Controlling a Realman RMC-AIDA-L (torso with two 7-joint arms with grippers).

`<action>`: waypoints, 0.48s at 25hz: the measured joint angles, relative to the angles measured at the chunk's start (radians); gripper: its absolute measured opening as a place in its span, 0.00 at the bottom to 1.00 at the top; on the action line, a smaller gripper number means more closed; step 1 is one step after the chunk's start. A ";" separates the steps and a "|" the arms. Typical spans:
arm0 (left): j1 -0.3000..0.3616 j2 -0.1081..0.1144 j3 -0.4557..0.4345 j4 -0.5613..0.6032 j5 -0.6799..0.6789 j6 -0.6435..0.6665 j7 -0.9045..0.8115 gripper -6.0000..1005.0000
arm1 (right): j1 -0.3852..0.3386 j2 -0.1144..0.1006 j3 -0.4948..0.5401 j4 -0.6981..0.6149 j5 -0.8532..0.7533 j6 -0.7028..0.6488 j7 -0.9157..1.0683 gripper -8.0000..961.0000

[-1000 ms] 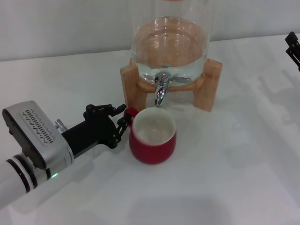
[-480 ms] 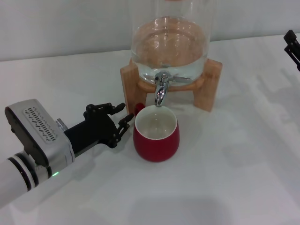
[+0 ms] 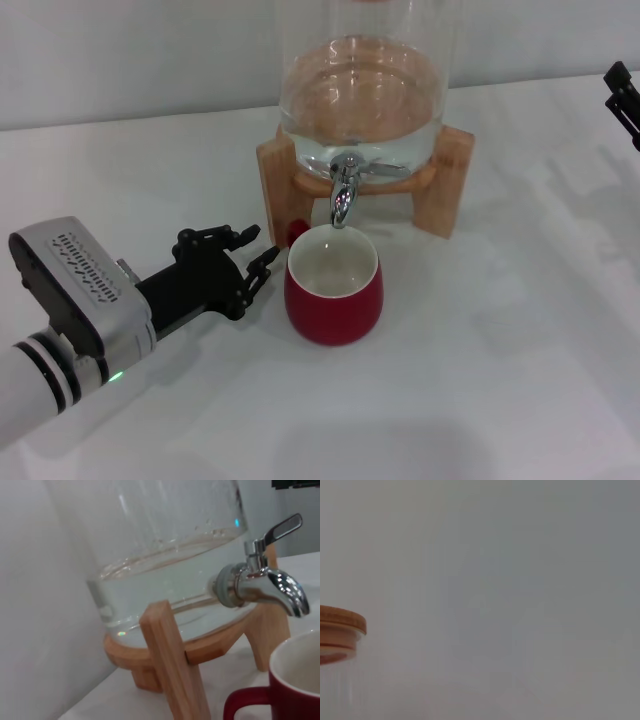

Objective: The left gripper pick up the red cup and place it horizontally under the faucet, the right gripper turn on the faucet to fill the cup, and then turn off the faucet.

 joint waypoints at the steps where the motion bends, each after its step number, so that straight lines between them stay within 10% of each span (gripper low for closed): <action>1: 0.002 0.000 0.000 -0.004 -0.001 0.009 -0.005 0.28 | 0.000 0.000 0.000 0.000 0.000 0.000 0.000 0.88; 12: 0.074 -0.003 -0.001 -0.111 -0.027 0.133 -0.004 0.43 | -0.001 0.000 0.000 0.000 0.000 0.004 0.000 0.88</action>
